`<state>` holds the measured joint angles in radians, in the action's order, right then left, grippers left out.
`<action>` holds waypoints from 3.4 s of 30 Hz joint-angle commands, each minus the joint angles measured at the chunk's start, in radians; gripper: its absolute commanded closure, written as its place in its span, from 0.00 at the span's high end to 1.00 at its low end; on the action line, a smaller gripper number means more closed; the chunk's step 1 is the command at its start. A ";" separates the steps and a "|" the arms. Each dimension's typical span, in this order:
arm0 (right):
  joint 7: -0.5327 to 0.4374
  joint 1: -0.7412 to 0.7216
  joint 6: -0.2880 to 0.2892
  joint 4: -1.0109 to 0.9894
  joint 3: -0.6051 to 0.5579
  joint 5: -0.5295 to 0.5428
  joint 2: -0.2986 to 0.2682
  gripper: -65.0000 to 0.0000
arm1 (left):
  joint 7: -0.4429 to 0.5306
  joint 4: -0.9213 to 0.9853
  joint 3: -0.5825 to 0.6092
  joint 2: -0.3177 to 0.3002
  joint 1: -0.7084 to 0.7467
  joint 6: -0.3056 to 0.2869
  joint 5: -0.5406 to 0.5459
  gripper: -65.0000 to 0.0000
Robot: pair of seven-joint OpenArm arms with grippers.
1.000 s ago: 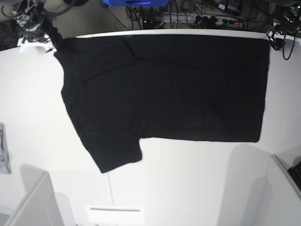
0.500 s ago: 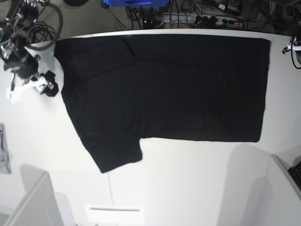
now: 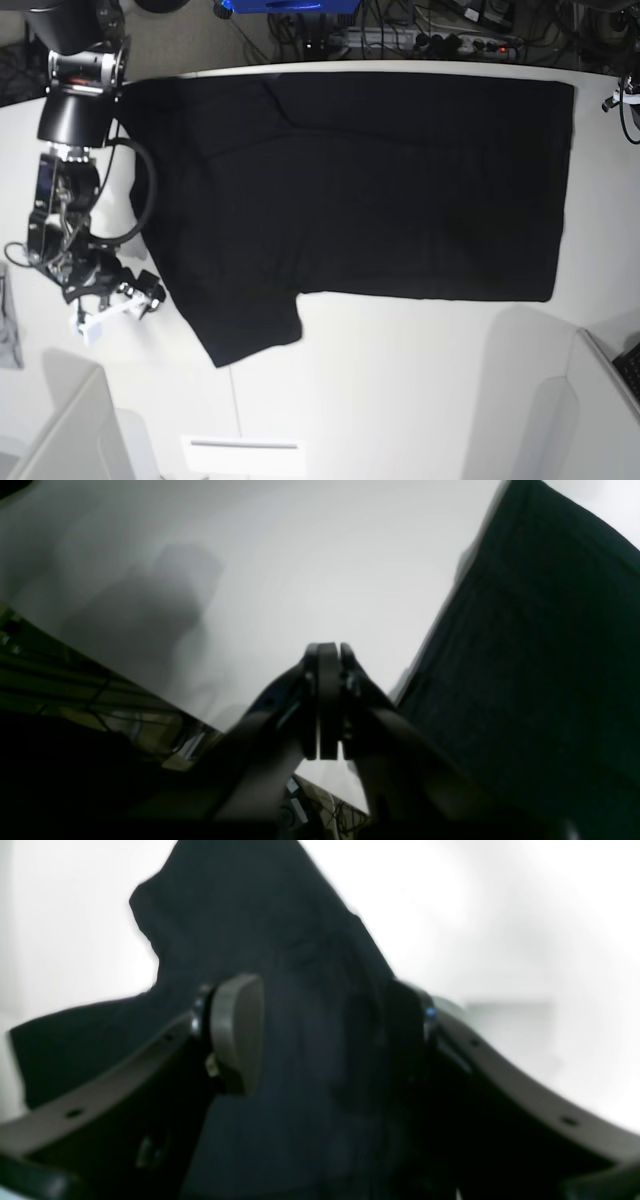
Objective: Fold the T-shirt properly
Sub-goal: 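Move both grippers down to the shirt's hem corners, then close both grippers on the hem corners of the black shirt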
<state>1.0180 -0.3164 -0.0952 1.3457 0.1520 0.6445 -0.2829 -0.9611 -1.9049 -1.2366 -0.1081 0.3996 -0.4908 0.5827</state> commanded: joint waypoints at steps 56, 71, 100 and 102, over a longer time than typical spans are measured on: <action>-0.523 -0.428 0.351 -0.901 -0.421 0.001 0.058 0.00 | 0.015 0.031 0.200 -0.152 -0.192 0.074 -0.206 0.92; -0.497 -0.430 0.351 -0.857 -0.423 0.001 0.058 0.00 | 0.047 0.597 0.524 -0.269 -0.663 0.074 -0.473 0.92; -0.500 -0.432 0.351 -0.857 -0.423 0.001 0.057 0.00 | 0.317 1.286 0.860 -0.273 -1.049 0.183 -0.600 0.92; -0.500 -0.432 0.351 -0.857 -0.423 0.001 0.057 0.00 | 0.317 1.286 0.860 -0.273 -1.036 0.183 -0.605 0.92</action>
<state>0.5343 -0.7086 0.2508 0.4713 -0.2733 0.6350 -0.2176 -0.6456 -0.6056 -0.3748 -0.3637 -0.6052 -0.3130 -0.0143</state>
